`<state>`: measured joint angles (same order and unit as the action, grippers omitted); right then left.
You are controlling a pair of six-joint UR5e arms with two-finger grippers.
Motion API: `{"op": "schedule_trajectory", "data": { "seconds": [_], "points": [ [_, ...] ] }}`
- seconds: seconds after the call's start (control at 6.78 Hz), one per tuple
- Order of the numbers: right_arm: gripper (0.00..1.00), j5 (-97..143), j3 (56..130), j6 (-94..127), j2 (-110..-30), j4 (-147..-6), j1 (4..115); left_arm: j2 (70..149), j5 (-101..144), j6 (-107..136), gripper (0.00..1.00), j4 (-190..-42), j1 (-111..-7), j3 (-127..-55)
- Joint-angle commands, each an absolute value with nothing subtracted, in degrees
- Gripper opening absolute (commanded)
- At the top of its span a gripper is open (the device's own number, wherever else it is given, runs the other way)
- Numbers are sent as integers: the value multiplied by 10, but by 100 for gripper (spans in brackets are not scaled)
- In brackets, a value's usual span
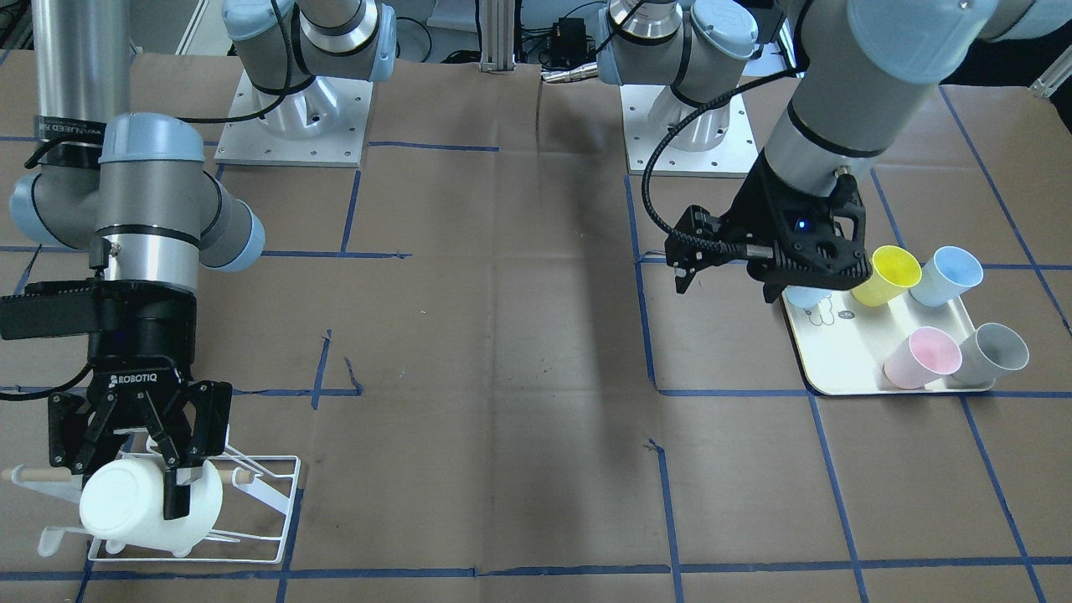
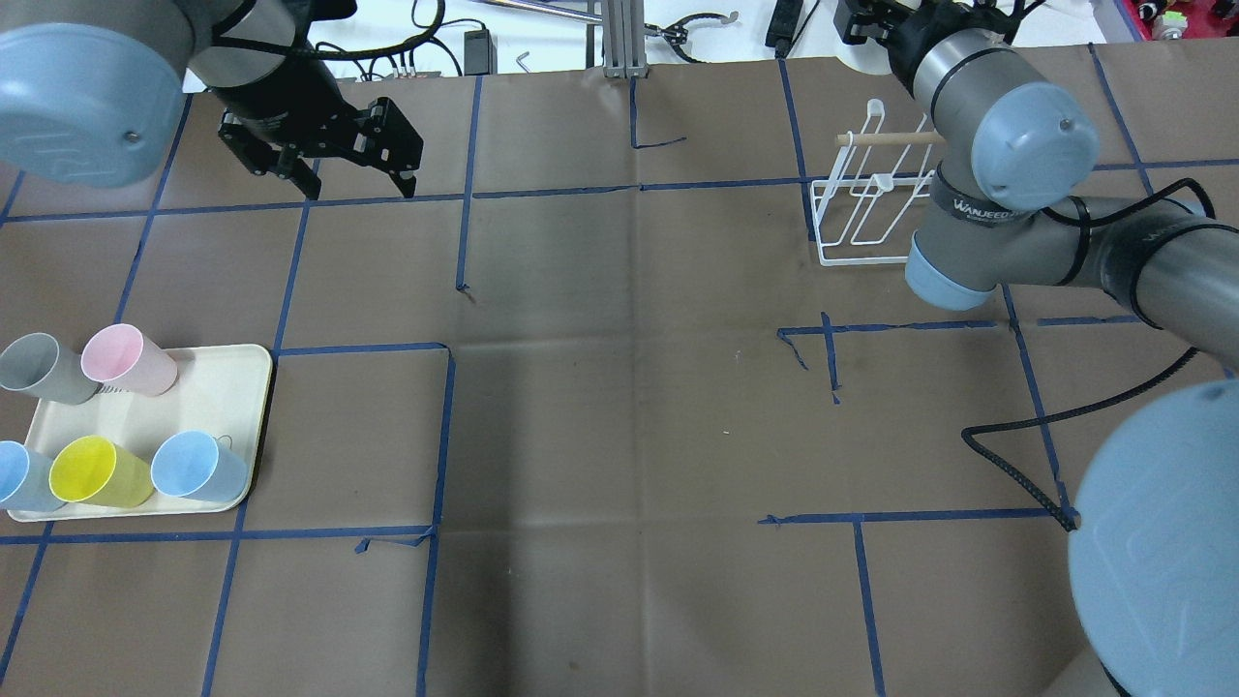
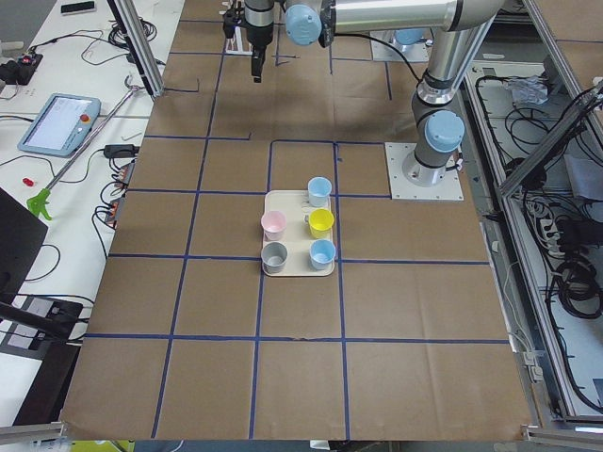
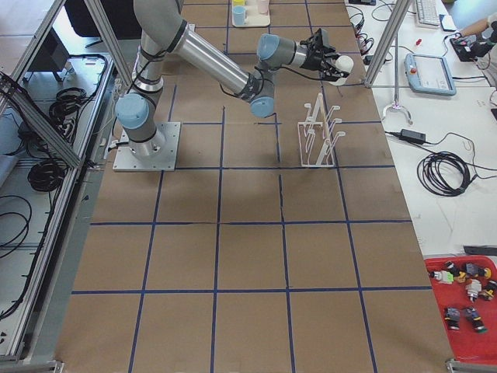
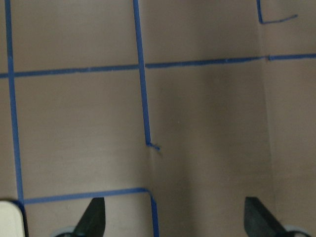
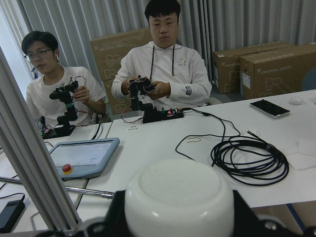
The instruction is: Transfer IKEA cup to right arm and place on rack
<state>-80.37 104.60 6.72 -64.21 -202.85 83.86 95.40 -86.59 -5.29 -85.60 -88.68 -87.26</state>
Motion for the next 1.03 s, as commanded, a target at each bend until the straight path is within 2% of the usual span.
{"op": "schedule_trajectory", "data": {
  "seconds": [0.0, 0.44, 0.89],
  "points": [
    [12, -802, 1024, 58, -600, -2040, 819, 916, -869, -53, 100, -908, -881, -891],
    [12, -804, 1022, 58, -582, -2049, 820, 879, -893, -65, 100, -939, -841, -928],
    [12, -803, 1028, 58, -552, -2070, 820, 816, -944, -220, 99, -931, -680, -1039]
  ]
}}
